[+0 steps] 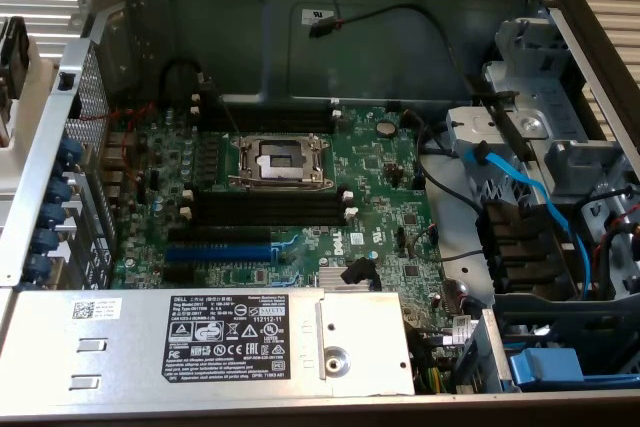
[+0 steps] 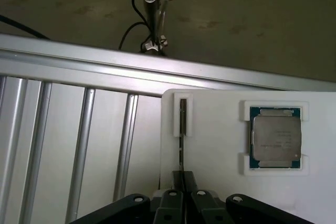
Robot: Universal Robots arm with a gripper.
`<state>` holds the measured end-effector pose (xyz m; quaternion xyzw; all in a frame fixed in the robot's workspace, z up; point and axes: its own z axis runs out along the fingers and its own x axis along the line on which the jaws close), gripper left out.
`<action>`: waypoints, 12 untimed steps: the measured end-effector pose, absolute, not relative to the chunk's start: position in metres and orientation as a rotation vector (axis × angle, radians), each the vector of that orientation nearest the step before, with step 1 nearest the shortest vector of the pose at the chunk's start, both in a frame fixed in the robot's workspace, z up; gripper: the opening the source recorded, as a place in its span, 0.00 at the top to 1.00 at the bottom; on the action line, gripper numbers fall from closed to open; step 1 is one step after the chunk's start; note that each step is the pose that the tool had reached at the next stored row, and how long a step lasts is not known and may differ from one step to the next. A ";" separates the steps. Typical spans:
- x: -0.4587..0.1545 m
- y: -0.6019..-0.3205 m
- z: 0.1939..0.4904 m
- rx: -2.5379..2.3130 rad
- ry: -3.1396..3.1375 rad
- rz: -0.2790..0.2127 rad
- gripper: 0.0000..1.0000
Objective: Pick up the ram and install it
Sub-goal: 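Pick up the ram and move it above insertion slot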
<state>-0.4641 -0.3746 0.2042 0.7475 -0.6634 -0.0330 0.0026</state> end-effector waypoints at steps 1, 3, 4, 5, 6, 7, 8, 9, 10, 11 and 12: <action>-0.464 -0.375 0.205 2.345 -2.081 -0.104 0.88; -0.464 -0.375 0.210 2.344 -2.081 -0.104 0.88; -0.464 -0.375 0.212 2.344 -2.081 -0.104 0.88; -0.464 -0.375 0.214 2.344 -2.081 -0.104 0.88; -0.464 -0.375 0.216 2.344 -2.081 -0.104 0.88; -0.464 -0.375 0.219 2.344 -2.081 -0.104 0.88; -0.464 -0.375 0.221 2.344 -2.081 -0.104 0.88; -0.464 -0.375 0.224 2.344 -2.081 -0.104 0.88; -0.464 -0.375 0.227 2.344 -2.081 -0.104 0.88; -0.464 -0.375 0.231 2.344 -2.081 -0.104 0.88; -0.464 -0.375 0.234 2.344 -2.081 -0.104 0.88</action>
